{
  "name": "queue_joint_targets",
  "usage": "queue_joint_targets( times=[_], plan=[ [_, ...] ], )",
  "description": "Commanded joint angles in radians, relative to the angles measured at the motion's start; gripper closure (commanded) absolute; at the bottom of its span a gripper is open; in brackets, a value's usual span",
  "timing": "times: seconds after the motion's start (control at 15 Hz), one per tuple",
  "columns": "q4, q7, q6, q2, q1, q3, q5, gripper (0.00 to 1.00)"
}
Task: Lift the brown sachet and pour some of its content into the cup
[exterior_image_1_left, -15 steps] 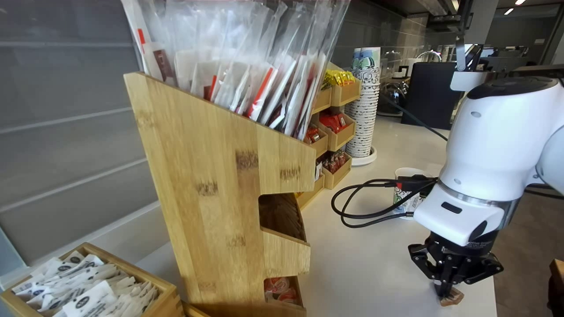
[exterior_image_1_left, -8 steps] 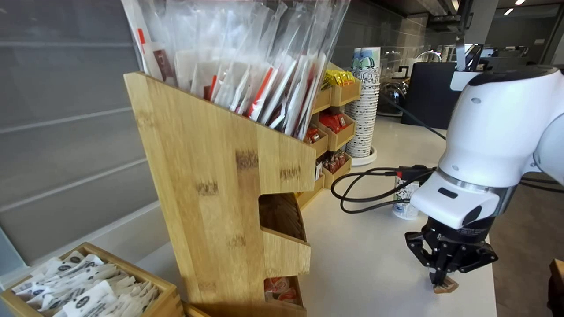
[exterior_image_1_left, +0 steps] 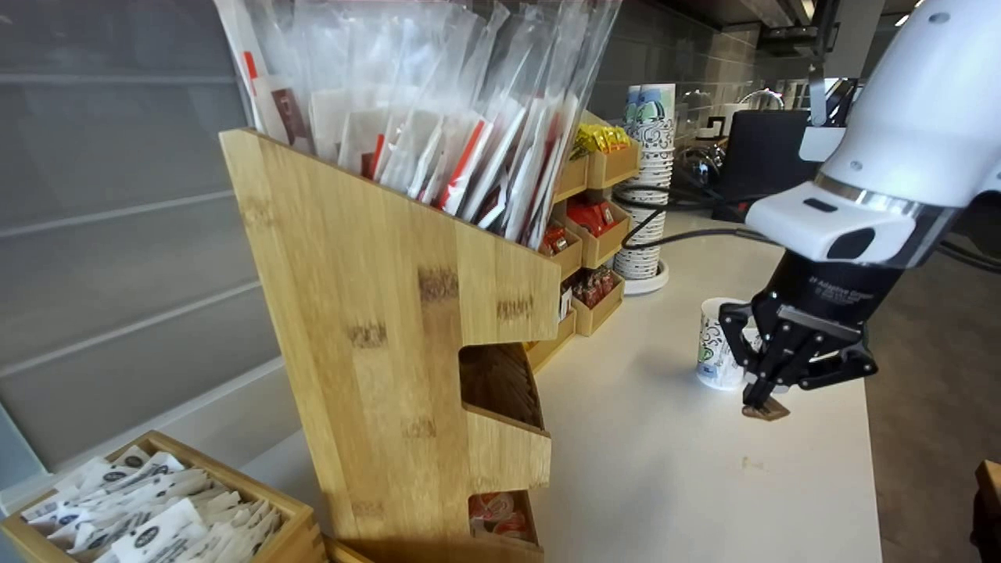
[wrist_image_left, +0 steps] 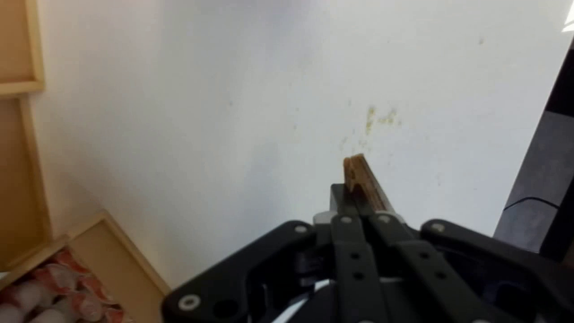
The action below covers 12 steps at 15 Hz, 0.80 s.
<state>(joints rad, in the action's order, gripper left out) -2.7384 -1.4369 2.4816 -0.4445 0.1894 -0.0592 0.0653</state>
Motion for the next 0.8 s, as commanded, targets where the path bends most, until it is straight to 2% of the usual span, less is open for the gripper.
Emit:
queue_joint_targets(
  times=[0.0,0.13,0.2,0.33,0.53,0.73],
  plan=[
    [-0.003,0.133,-0.055,-0.151,-0.054,0.011,0.054,1.00],
    [-0.003,0.187,-0.066,-0.204,-0.081,0.036,0.058,1.00],
    [-0.047,0.218,-0.050,-0.256,-0.095,0.048,0.059,1.00],
    [-0.005,0.279,-0.046,-0.243,-0.129,0.069,0.062,1.00],
    [-0.002,0.379,-0.005,-0.247,-0.168,0.098,0.057,1.00],
    [-0.002,0.472,0.068,-0.228,-0.179,0.141,0.033,1.00]
  ],
)
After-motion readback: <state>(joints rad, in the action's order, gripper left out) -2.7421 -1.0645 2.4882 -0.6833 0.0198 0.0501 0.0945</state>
